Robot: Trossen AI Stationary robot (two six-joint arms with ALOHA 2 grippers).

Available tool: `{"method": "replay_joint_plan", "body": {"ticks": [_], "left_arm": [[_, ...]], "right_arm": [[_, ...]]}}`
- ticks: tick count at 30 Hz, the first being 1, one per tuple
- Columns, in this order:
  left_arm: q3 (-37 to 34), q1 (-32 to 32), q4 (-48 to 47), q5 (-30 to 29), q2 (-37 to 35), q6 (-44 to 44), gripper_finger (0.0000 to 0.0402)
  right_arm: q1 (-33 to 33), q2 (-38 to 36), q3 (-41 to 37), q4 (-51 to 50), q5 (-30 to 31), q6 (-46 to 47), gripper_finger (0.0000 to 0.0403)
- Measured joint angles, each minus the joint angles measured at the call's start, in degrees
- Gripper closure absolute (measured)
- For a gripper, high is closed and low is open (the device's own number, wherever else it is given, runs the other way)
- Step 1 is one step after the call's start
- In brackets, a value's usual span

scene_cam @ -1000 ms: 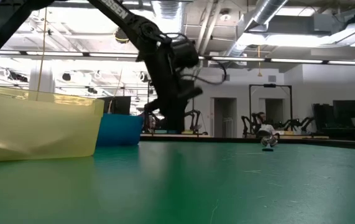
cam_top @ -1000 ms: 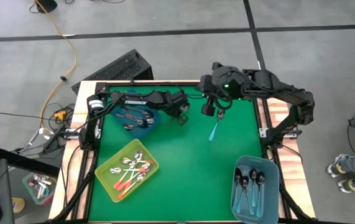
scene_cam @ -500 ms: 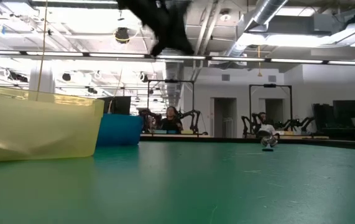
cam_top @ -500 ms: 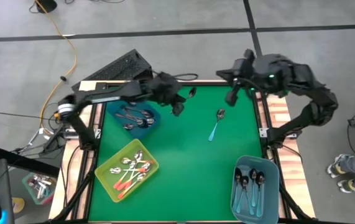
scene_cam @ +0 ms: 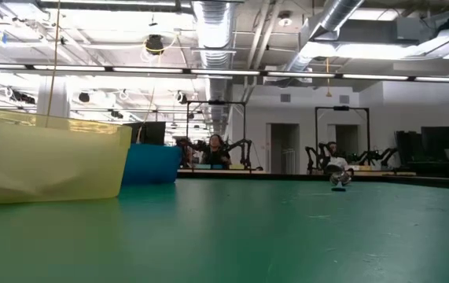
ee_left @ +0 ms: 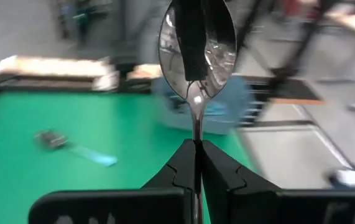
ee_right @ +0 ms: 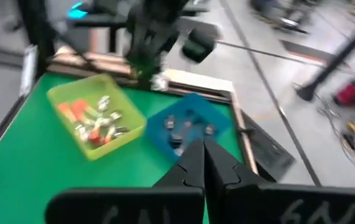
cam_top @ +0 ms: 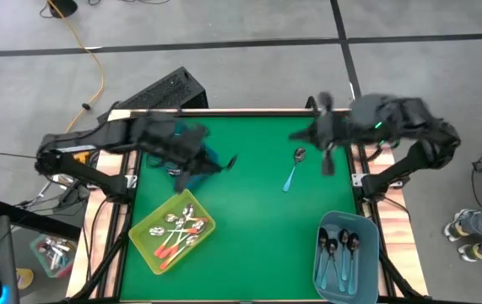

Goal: Sort silverware by color (type)
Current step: Put the black spoon into the dark blue bin

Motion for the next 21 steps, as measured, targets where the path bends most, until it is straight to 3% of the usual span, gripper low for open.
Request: {"method": "replay_joint_plan", "body": {"ticks": [4, 13, 17, 21], "left_arm": [[0.0, -5.7, 0.6, 1.0, -2.9, 0.0, 0.0401], [0.0, -15.1, 0.6, -0.9, -4.4, 0.5, 0.0401], [0.0, -17.9, 1.1, -0.8, -4.4, 2.9, 0.0401], [0.0, -19.8, 1.7, 2.6, -4.4, 3.4, 0.0401]], "right_arm": [[3.7, 5.4, -0.1, 4.0, -0.1, -5.1, 0.034], [9.1, 17.2, -0.1, 26.4, 0.0, -19.5, 0.0181], [10.2, 20.6, -0.1, 35.8, 0.1, -25.7, 0.0156], [11.1, 22.0, -0.1, 38.4, -0.5, -28.6, 0.0155]]}}
